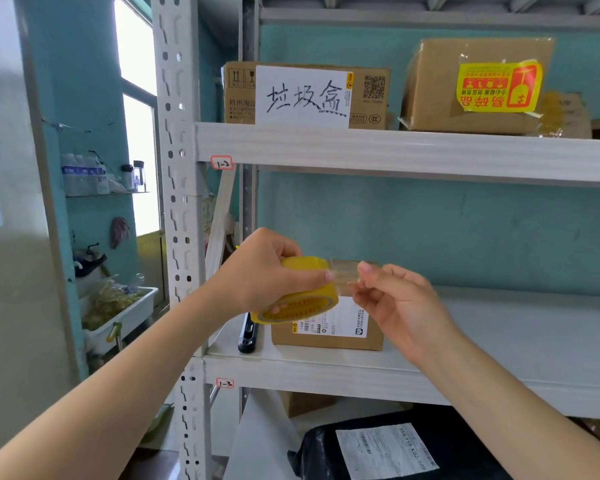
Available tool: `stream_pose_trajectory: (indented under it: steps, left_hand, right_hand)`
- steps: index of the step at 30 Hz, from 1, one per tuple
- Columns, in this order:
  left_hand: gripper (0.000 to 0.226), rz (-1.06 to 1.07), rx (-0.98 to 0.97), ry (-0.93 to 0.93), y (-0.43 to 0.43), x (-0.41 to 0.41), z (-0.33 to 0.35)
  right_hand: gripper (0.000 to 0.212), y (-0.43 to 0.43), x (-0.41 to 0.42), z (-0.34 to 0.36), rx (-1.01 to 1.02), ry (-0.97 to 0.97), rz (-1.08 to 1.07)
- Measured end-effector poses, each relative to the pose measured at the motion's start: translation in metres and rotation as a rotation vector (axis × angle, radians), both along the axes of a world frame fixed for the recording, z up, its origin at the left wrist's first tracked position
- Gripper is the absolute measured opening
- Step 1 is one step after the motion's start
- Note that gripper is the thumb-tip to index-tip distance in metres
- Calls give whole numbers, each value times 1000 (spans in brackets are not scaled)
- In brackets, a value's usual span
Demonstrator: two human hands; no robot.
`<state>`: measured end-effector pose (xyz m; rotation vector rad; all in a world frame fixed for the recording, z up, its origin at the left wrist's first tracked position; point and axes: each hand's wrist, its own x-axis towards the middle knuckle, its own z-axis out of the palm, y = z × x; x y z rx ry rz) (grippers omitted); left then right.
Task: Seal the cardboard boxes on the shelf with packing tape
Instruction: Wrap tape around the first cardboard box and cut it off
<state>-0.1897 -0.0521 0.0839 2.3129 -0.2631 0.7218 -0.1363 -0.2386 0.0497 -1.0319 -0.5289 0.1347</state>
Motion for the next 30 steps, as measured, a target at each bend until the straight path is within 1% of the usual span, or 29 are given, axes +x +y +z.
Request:
stream_pose_trajectory:
  steps: [3, 5, 7, 11, 12, 14, 16, 17, 18, 20, 21, 23, 25, 26, 29, 30]
  left_hand:
    - [59, 16, 48, -41, -3, 1, -4]
    - [62, 15, 90, 15, -2, 1, -3]
    - [62, -104, 65, 186, 3, -1, 1]
    - [41, -478, -108, 469, 16, -3, 3]
    - [39, -542, -126, 540, 17, -4, 3]
    - [30, -599, -128, 637, 18, -5, 4]
    - [22, -568, -98, 665, 16, -8, 6]
    - [21, -505, -54, 665, 12, -9, 6]
    - [22, -405, 36, 654, 7, -10, 6]
    - [32, -190, 239, 591, -1, -10, 4]
    - [39, -132, 258, 570, -3, -9, 3]
    - [50, -122, 147, 586, -1, -7, 3]
    - [55, -187, 16, 553, 8, -4, 2]
    - [58, -262, -72, 542, 14, -3, -1]
    - [43, -606, -382, 564, 30, -1, -15]
    - [41, -666, -448, 577, 34, -1, -20]
  right_hand:
    - [24, 2, -1, -5, 83, 35, -95]
    - [26, 4, -1, -7, 113, 46, -148]
    - [29, 5, -2, -7, 84, 18, -202]
    - [30, 3, -2, -2, -58, -127, -312]
    - [30, 1, -1, -1, -96, -173, -345]
    - [30, 0, 1, -5, -228, -336, -487]
    - [31, -1, 4, -11, -335, -458, -569]
    - [33, -2, 5, -13, -359, -475, -582]
    - [35, -5, 8, -12, -370, -471, -600]
    - [35, -17, 18, -9, -351, -436, -659]
    - [36, -23, 22, -7, -338, -418, -678]
    - [37, -32, 27, -6, -317, -404, -682]
    - [37, -38, 28, -4, -290, -404, -668]
    - [36, -40, 30, -2, -256, -406, -667]
    - [35, -51, 37, 4, -177, -438, -737]
    - [35, -54, 40, 4, -200, -478, -777]
